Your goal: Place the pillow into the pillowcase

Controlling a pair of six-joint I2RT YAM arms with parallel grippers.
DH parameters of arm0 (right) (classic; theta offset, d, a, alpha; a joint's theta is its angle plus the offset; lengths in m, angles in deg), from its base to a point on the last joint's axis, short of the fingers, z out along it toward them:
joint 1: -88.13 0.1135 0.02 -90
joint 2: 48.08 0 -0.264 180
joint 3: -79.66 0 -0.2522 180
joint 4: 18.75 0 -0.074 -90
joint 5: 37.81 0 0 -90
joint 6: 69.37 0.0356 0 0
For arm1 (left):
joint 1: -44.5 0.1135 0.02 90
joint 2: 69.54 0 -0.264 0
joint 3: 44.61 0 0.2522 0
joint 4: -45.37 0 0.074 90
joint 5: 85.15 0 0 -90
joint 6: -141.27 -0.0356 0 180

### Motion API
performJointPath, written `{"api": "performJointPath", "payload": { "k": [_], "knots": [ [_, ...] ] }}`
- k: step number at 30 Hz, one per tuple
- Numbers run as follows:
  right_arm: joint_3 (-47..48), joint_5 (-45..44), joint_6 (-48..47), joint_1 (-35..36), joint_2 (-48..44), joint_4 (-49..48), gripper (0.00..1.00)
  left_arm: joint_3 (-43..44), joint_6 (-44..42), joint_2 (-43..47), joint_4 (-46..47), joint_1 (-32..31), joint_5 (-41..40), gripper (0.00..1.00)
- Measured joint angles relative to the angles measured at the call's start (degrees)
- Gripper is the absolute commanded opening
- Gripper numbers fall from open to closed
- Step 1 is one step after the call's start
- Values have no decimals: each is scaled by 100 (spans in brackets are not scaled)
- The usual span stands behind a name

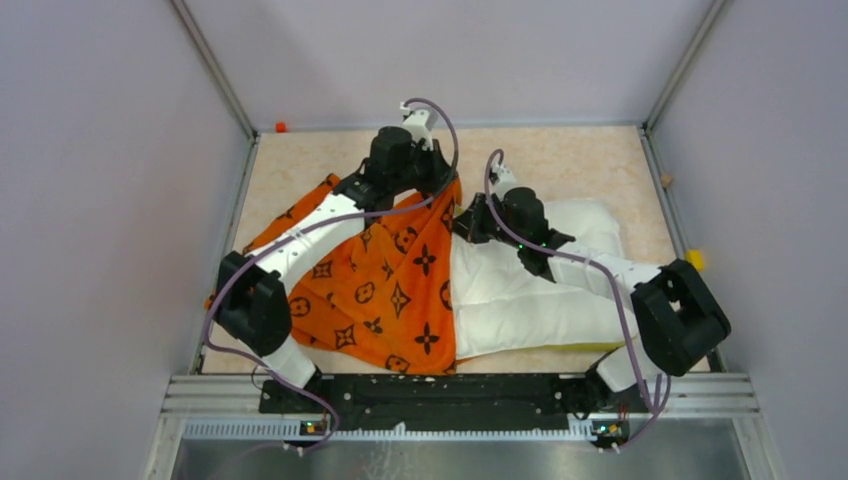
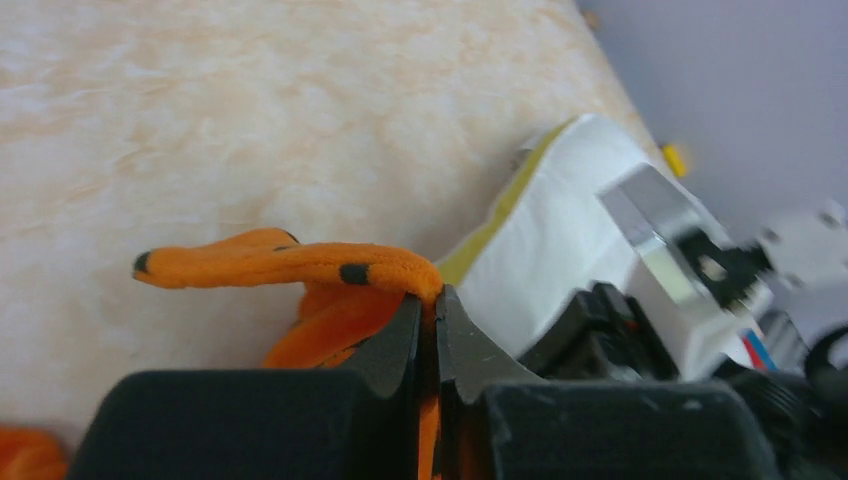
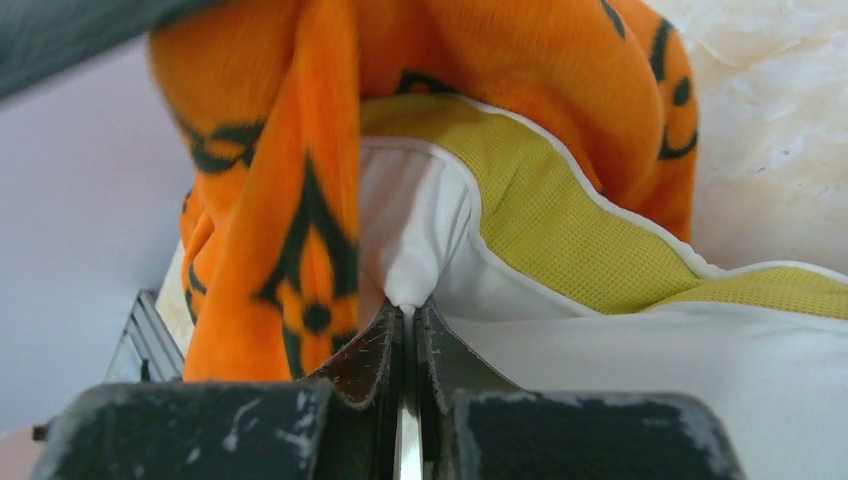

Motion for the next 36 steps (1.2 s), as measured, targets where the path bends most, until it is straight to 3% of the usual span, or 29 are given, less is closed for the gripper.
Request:
{"api": "performJointPath", "payload": {
  "k": [3,8,10,12,17,27,32,34,36],
  "knots": [
    [9,17,369,-181,229,-302,0,-258,87,39,476,-107,516,9],
    [153,-48,975,-592,866,-643,0,-181,356,-136,603,-111,625,47],
    [240,-87,1113,-662,1080,-649,12,-109,446,-280,671,-131,621,65],
    [304,-90,1217,-678,1189,-601,26,-94,581,-337,654,-168,529,75],
    [466,-203,1226,-678,1086,-136,45,-44,664,-227,319,-214,4,76],
    [494,-1082,457,-678,-431,2232,61,-551,667,1008,-1134,-514,-1515,62],
    [90,-1403,-90,-678,-1198,2767,66,-848,658,929,-1493,-752,-1836,59],
    [-310,-1384,-264,-658,-1373,2793,66,-852,649,708,-1580,-813,-1847,55],
    [-704,-1375,-398,-590,-1386,2806,65,-848,629,417,-1609,-868,-1886,40]
  ]
}}
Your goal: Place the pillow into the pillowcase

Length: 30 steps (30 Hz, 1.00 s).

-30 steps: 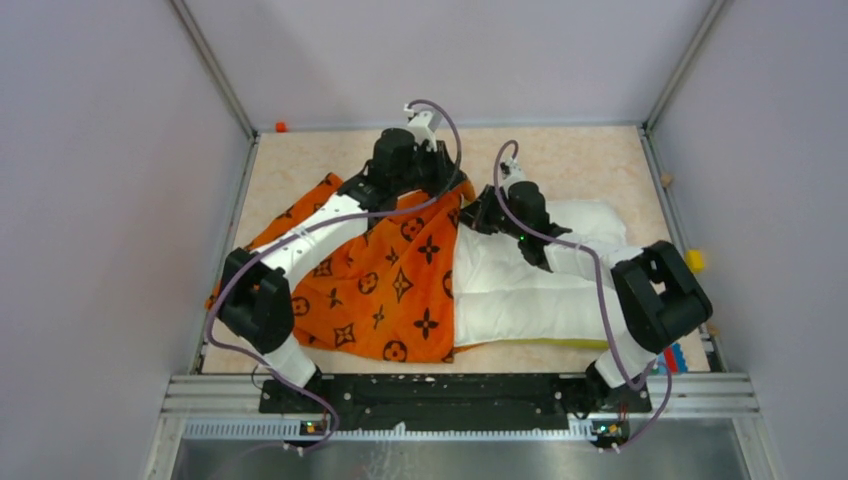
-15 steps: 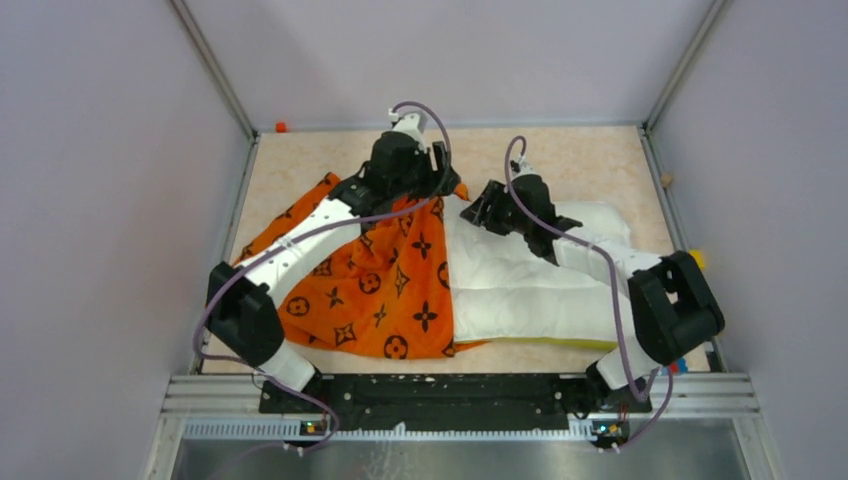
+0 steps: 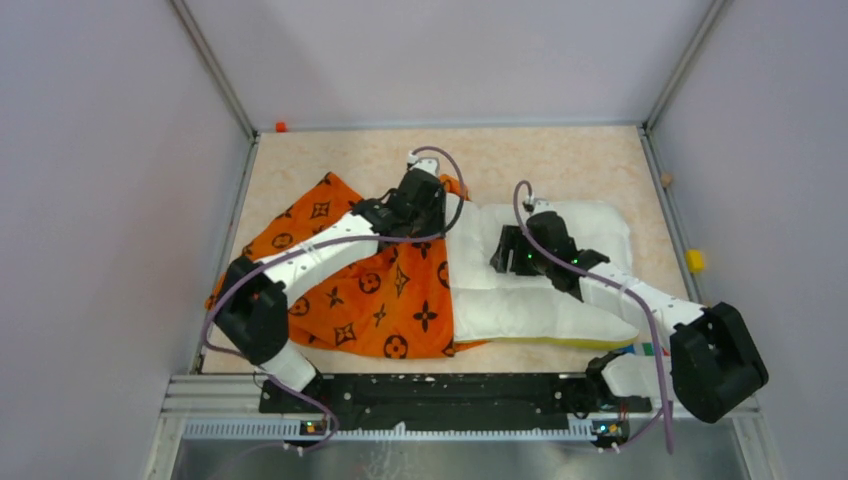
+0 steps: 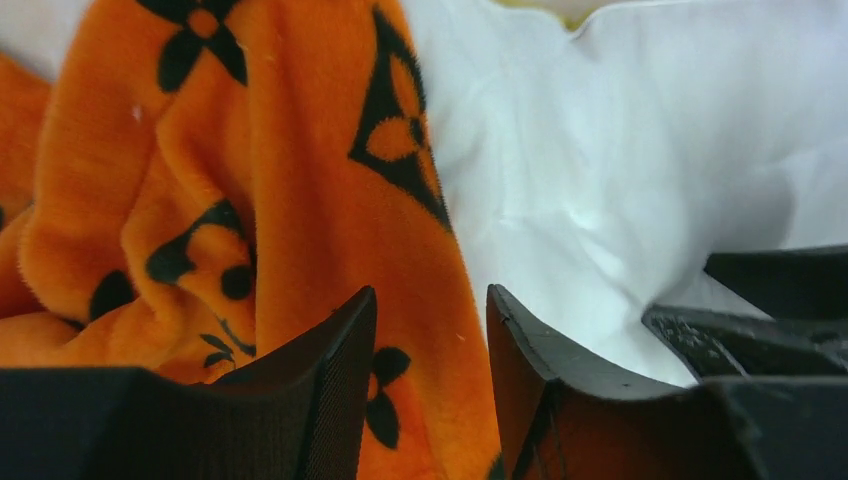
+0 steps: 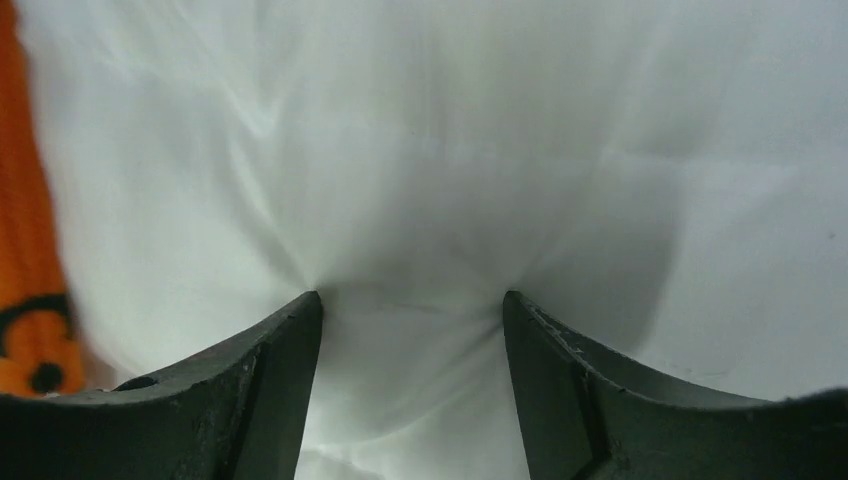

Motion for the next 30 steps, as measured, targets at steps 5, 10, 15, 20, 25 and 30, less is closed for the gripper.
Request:
{"api": "performJointPath", "payload": {
  "k": [5,10,15,20,25,30],
  "knots": [
    [-387,-63,-151,249,319,-378,0,229,-50,-835,-284,-107,-208,0],
    [-299,-70,63,251,592,-588,0,1071,-278,-1373,-734,-323,-304,0],
    [122,291,599,26,378,-214,0,2767,-684,-1808,-1038,-704,-280,0],
    [544,511,1239,-254,352,-160,0,3689,-804,-2059,-1027,-901,-20,0],
    [542,446,1792,-284,361,-511,0,3150,-675,-1971,-581,-881,114,0],
    [350,400,1821,-258,522,-756,21,2015,-509,-1808,-376,-713,155,22]
  ]
}}
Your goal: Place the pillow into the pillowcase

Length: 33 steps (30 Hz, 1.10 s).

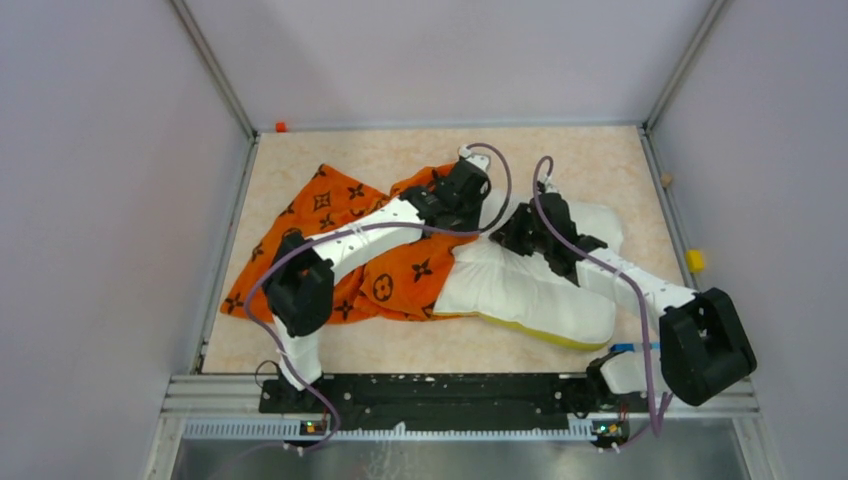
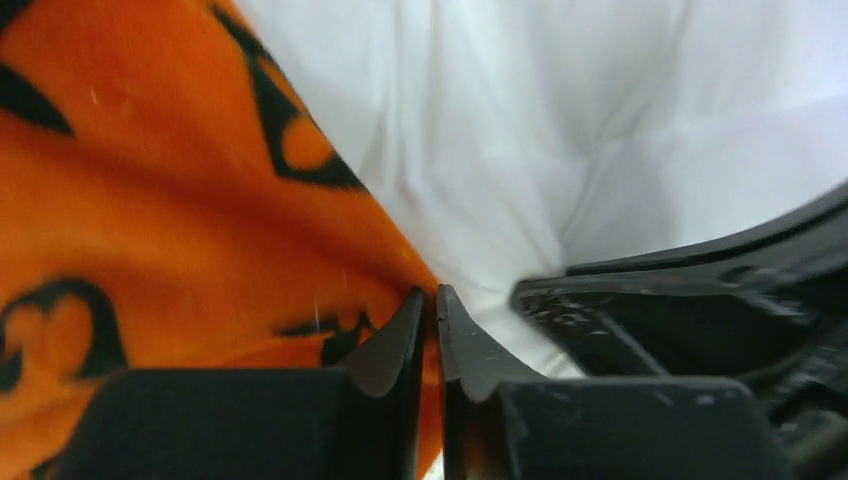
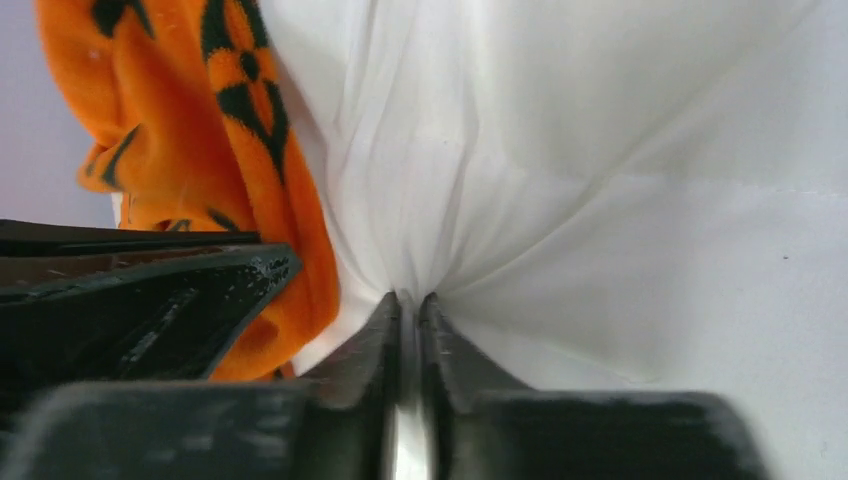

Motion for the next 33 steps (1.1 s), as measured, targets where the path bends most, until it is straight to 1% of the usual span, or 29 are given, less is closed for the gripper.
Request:
{"api": "performJointPath", "payload": {
  "k": [1,2,3,4,6,8,10,11,12,15,19,23,27,29,31,32,33],
  "knots": [
    [-26,-22,-24,7,2,4,36,-122,11,28,2,31,4,29],
    [-35,-44,-105,15,2,24,53,-238,22,61,-9,59,11,37],
    [-35,-66,-190,20,-9,20,66,-332,31,114,-15,79,22,45],
    [-33,-98,-240,28,-37,22,73,-389,22,168,-26,87,24,52],
    [-20,-190,-509,96,-184,140,81,-435,26,350,-85,85,20,60],
    [66,-402,-859,251,-400,446,82,-442,20,627,-181,81,0,67],
    [232,-584,-1250,485,-623,780,85,-531,17,1058,-247,74,-52,70],
    [332,-656,-1451,625,-719,911,86,-708,33,1482,-282,72,-109,71],
    [439,-758,-1683,809,-817,1036,87,-761,35,1606,-321,72,-122,73],
    [595,-1093,-2371,1587,-1049,1292,89,-1316,122,2470,-393,72,-249,78],
    [590,-1355,-2999,2430,-1027,1637,89,-2122,358,3300,-608,136,-323,79],
    [479,-1648,-3333,2957,-855,1867,88,-2874,647,3821,-787,319,-302,73],
    [474,-1998,-3473,3348,-249,1982,86,-3453,861,4304,-844,415,-190,67],
    [470,-2140,-3504,3462,101,2057,85,-3775,981,4586,-815,411,20,65],
    [459,-2297,-3501,3541,398,2031,81,-4186,1156,4837,-734,380,236,65],
    [455,-2345,-3495,3552,474,2002,76,-4389,1246,4916,-673,354,306,65],
    [437,-2402,-3484,3554,514,1952,68,-4612,1333,4986,-573,321,367,64]
  ]
}}
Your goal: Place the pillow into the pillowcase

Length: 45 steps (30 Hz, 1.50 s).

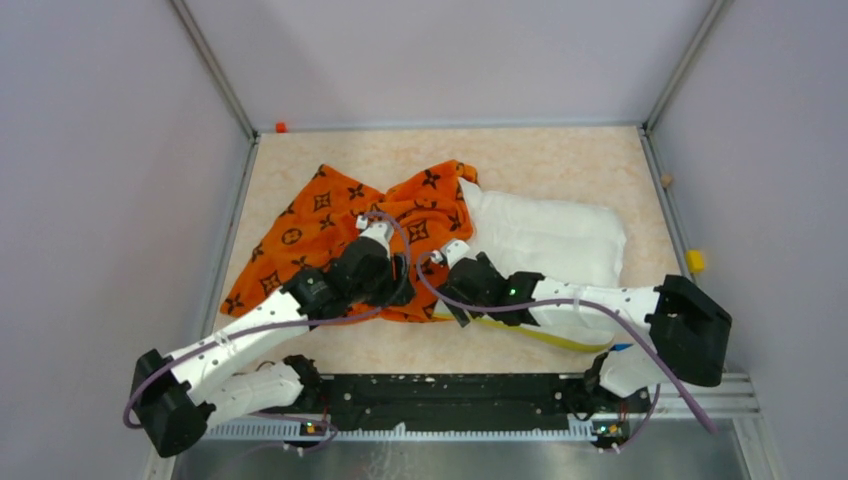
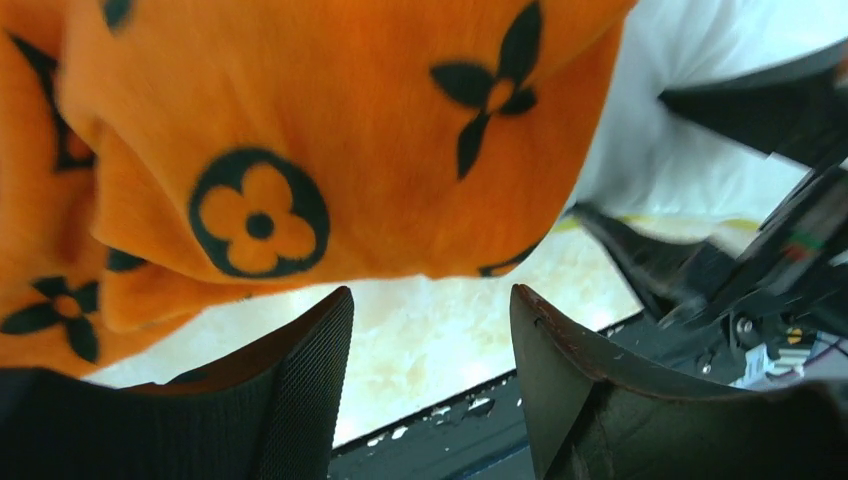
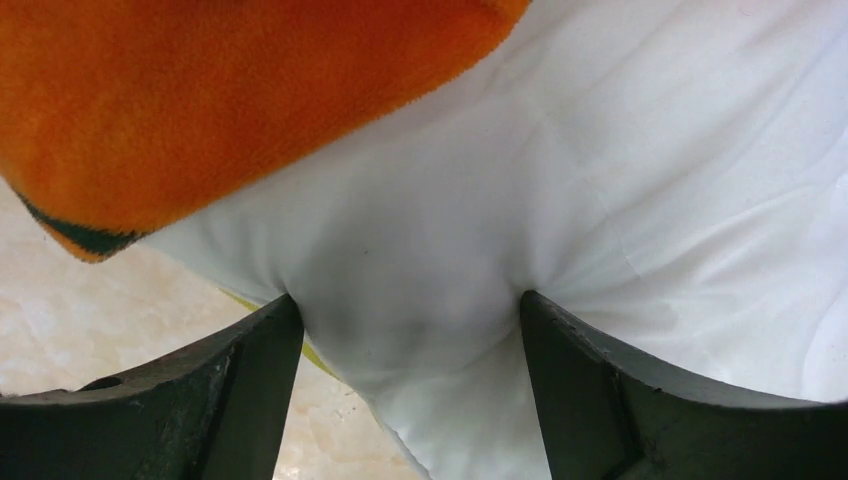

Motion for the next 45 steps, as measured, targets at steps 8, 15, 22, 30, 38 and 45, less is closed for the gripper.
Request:
{"api": "performJointPath", "payload": {
  "k": [8,15,22,30,38,45],
  "knots": [
    [-48,-286,308,-2,-13,-341,0,-1093,568,186,966,-520,39,69],
    [81,-66,544,-50,-155,-330,0,-949,660,-208,1663,-970,-514,67],
    [695,691,811,-566,-155,-297,0,-188,737,-798,1279,-1178,-1495,39],
    [1121,1132,901,-831,-153,-157,0,610,319,-1016,525,-1263,-2173,0],
    [1945,2114,1397,-1322,74,105,0,1714,-949,-1117,557,-1958,-1604,0],
    [2177,3442,2249,-1991,149,-101,7,1587,-1296,-549,1106,-2041,-1812,0]
  ]
}}
